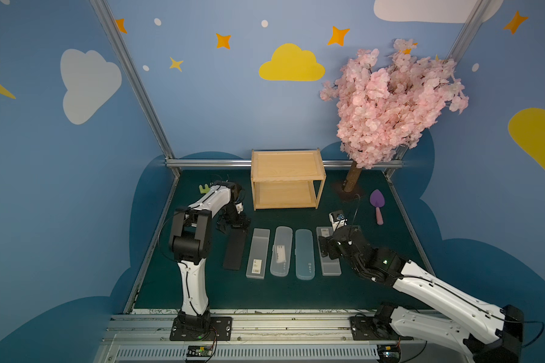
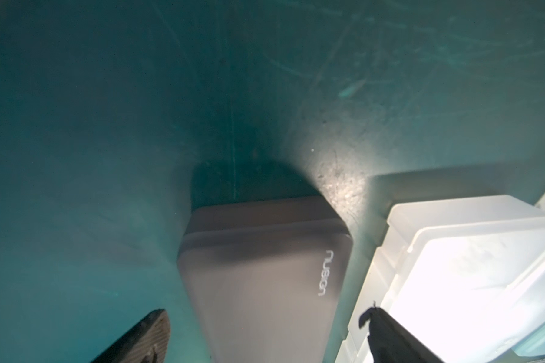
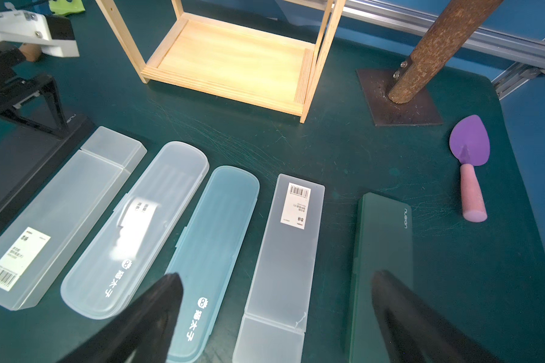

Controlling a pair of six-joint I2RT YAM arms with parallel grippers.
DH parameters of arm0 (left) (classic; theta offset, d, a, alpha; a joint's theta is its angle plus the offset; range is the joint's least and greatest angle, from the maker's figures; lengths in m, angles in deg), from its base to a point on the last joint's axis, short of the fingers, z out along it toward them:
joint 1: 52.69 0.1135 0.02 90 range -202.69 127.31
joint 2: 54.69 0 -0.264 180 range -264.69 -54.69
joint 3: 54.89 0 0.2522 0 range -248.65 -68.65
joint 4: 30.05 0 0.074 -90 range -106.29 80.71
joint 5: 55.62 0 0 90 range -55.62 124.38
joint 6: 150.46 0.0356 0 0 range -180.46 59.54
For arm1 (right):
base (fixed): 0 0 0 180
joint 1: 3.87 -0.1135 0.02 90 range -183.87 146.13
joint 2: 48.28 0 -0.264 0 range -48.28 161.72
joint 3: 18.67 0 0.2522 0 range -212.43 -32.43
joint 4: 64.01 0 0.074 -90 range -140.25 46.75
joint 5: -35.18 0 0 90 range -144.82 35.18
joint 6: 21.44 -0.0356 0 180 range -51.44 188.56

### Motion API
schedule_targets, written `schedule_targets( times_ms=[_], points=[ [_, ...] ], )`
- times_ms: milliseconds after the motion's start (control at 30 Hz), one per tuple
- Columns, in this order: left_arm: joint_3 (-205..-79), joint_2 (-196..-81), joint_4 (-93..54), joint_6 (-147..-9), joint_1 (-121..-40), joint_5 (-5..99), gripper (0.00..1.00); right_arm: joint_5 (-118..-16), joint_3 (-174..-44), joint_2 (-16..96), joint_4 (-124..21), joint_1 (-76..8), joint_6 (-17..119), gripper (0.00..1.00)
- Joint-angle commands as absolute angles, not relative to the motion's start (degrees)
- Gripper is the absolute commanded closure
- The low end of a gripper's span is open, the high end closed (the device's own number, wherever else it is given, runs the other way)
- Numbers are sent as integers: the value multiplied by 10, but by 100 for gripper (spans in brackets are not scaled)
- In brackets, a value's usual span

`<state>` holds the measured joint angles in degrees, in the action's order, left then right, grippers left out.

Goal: Remove the pencil cases from the shelf
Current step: Place the pencil case at the center of the board, then reset both arms

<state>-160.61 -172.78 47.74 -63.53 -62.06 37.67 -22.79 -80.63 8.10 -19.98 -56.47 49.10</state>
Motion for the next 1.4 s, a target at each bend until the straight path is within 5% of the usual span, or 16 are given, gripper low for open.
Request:
schedule_targets(
  times_ms=[0, 233, 367, 600, 800, 1200, 1367],
  points=[
    [-1639, -1699, 499, -638, -618, 372, 0, -225, -818, 80, -189, -563, 486, 2],
    [-1647, -1644, 506, -654, -619, 356, 0, -232, -828, 74, -187, -563, 495, 2],
    [-1558, -1535, 392, -698, -617, 301, 0, -245, -859, 59, -187, -547, 524, 2],
    [-1245, -1314, 8, -713, -609, 209, 0, -434, -978, 88, -164, -330, 532, 2],
    [-1159, -1334, -77, -702, -561, 192, 0, -484, -1024, 152, -144, -185, 528, 2],
    [-987, -1397, -477, -677, -496, 233, 0, -435, -846, 163, -383, -98, 640, 2],
    [-1022, -1421, -435, -659, -492, 286, 0, -391, -760, 210, -486, -66, 651, 2]
  ],
)
